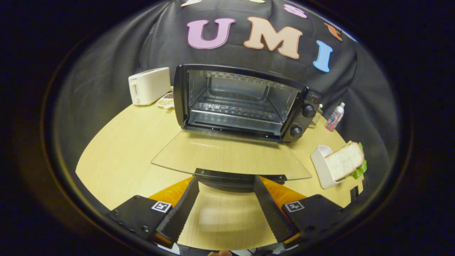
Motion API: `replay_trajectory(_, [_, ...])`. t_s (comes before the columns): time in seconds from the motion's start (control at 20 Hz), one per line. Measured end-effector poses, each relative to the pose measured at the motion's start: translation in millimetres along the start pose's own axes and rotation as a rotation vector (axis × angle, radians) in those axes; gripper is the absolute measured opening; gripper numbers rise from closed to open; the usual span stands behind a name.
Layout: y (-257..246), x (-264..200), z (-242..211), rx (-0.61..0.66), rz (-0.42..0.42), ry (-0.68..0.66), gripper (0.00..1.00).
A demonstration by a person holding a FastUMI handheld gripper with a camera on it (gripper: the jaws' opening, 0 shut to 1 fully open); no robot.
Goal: Open the toaster oven, put the food inside, and close the toaster oven door.
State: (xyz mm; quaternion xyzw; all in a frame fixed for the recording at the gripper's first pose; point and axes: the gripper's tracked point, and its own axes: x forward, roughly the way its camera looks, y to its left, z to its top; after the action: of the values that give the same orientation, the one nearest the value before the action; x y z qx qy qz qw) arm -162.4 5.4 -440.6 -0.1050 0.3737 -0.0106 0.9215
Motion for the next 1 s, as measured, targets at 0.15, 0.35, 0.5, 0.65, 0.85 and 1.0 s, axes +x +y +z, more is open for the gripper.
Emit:
replay_trajectory(0.15, [3.6, 4.6, -17.4, 0.004, 0.011, 0.045, 0.99])
replay_trajectory(0.35, [6.4, 11.7, -28.9, 0.017, 0.013, 0.081, 0.99])
replay_trajectory(0.5, [6.8, 11.1, -30.5, 0.040, 0.015, 0.084, 1.00])
replay_trajectory(0.65, [7.4, 7.6, -22.0, 0.071, 0.035, 0.064, 0.99])
replay_trajectory(0.85, [-5.2, -7.6, 2.9, 0.122, 0.033, -0.003, 0.99])
replay_trajectory(1.0, [-36.6, -18.9, 22.9, 0.154, -0.033, -0.053, 0.99])
